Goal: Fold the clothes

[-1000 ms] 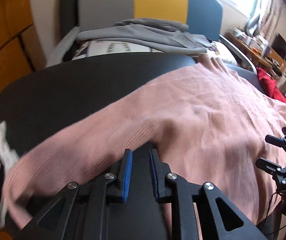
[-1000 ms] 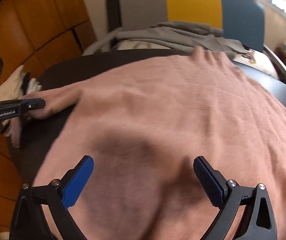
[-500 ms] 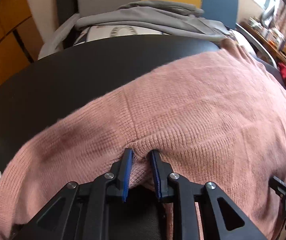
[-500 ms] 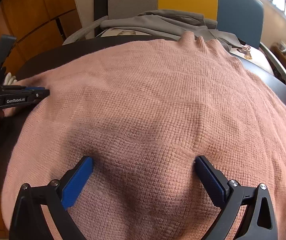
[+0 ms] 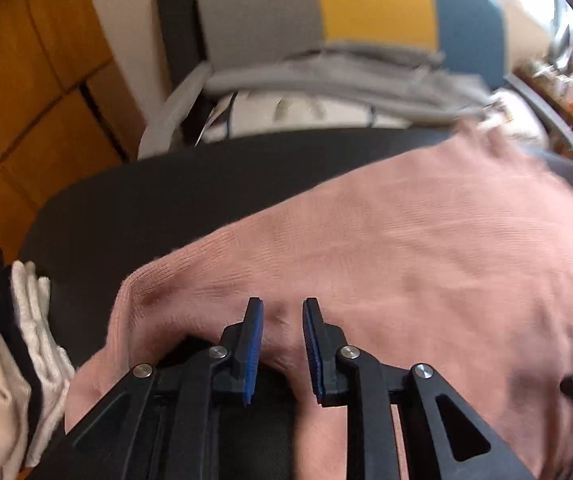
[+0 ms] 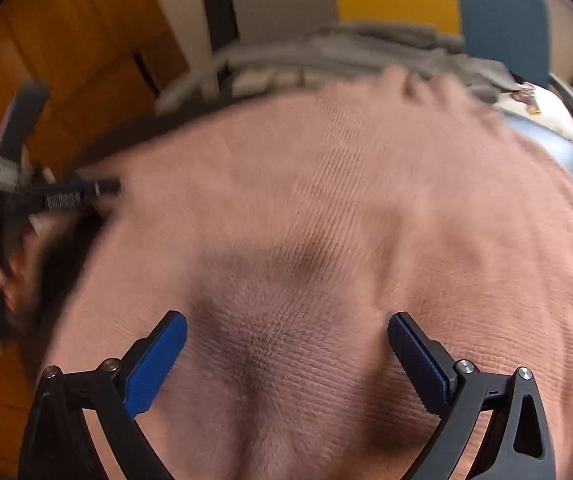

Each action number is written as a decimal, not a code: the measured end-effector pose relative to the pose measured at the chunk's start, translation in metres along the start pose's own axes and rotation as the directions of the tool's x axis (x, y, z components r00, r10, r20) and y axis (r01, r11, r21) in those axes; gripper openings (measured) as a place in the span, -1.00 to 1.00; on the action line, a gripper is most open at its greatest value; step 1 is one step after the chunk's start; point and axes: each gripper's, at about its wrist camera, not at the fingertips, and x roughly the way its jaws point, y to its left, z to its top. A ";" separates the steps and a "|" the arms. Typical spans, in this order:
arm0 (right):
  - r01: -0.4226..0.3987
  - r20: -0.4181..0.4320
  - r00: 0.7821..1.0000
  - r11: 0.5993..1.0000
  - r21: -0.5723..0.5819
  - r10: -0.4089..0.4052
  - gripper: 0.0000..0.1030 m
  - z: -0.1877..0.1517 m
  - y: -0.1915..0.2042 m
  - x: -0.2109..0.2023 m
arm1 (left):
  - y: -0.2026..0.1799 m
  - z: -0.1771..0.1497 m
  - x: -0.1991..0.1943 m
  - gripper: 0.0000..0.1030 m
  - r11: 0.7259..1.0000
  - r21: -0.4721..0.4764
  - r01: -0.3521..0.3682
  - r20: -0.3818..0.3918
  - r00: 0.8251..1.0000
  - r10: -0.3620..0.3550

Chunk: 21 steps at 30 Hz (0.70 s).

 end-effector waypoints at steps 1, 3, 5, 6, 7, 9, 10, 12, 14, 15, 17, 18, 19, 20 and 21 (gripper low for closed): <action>-0.003 0.028 1.000 1.000 0.006 0.003 0.98 -0.001 -0.005 -0.014 | -0.007 -0.007 -0.010 -0.60 1.000 0.012 0.019 0.012 1.000 -0.020; 0.015 0.050 0.999 0.999 0.034 -0.017 0.98 -0.016 -0.021 -0.043 | -0.020 -0.029 -0.026 -0.60 0.997 0.041 0.063 0.030 0.998 -0.064; 0.032 0.072 0.997 0.998 0.062 -0.037 0.98 -0.032 -0.036 -0.072 | -0.034 -0.055 -0.037 -0.59 0.993 0.063 0.096 0.031 0.995 -0.098; 0.042 0.081 0.996 0.996 0.079 -0.048 0.98 -0.040 -0.044 -0.086 | -0.039 -0.063 -0.039 -0.59 0.991 0.073 0.108 0.021 0.994 -0.110; 0.058 0.083 0.994 0.992 0.115 -0.068 0.98 -0.053 -0.054 -0.097 | -0.045 -0.071 -0.041 -0.59 0.989 0.083 0.120 0.010 0.993 -0.122; 0.106 0.062 0.991 0.976 0.190 -0.119 0.98 -0.082 -0.078 -0.117 | -0.053 -0.091 -0.043 -0.59 0.987 0.093 0.129 -0.014 0.992 -0.129; 0.125 0.046 0.989 0.968 0.217 -0.138 0.98 -0.094 -0.087 -0.124 | -0.054 -0.099 -0.039 -0.59 0.987 0.094 0.134 -0.031 0.991 -0.132; 0.176 -0.002 0.983 0.948 0.267 -0.182 0.98 -0.122 -0.108 -0.131 | -0.057 -0.113 -0.027 -0.60 0.987 0.083 0.137 -0.079 0.988 -0.131; 0.226 -0.050 0.974 0.931 0.285 -0.221 0.99 -0.148 -0.120 -0.134 | -0.054 -0.129 -0.021 -0.59 0.990 0.033 0.134 -0.089 0.988 -0.130; 0.245 -0.041 0.969 0.933 0.264 -0.243 0.99 -0.154 -0.119 -0.136 | -0.055 -0.133 -0.024 -0.59 0.992 0.031 0.126 -0.081 0.989 -0.123; 0.283 -0.039 0.959 0.932 0.228 -0.282 0.99 -0.161 -0.116 -0.135 | -0.057 -0.138 -0.028 -0.59 0.993 0.012 0.121 -0.083 0.989 -0.119; 0.295 -0.041 0.955 0.932 0.212 -0.293 0.99 -0.161 -0.115 -0.134 | -0.058 -0.140 -0.029 -0.59 0.993 -0.002 0.119 -0.092 0.989 -0.119; 0.307 -0.043 0.952 0.931 0.197 -0.305 0.99 -0.161 -0.114 -0.132 | -0.061 -0.141 -0.029 -0.59 0.994 0.010 0.107 -0.086 0.991 -0.106; 0.316 -0.044 0.948 0.931 0.183 -0.314 0.99 -0.161 -0.113 -0.130 | -0.063 -0.141 -0.029 -0.59 0.995 0.021 0.096 -0.081 0.992 -0.094; 0.314 -0.040 0.949 0.932 0.184 -0.312 1.00 -0.161 -0.113 -0.130 | -0.065 -0.142 -0.029 -0.59 0.996 0.020 0.085 -0.077 0.994 -0.083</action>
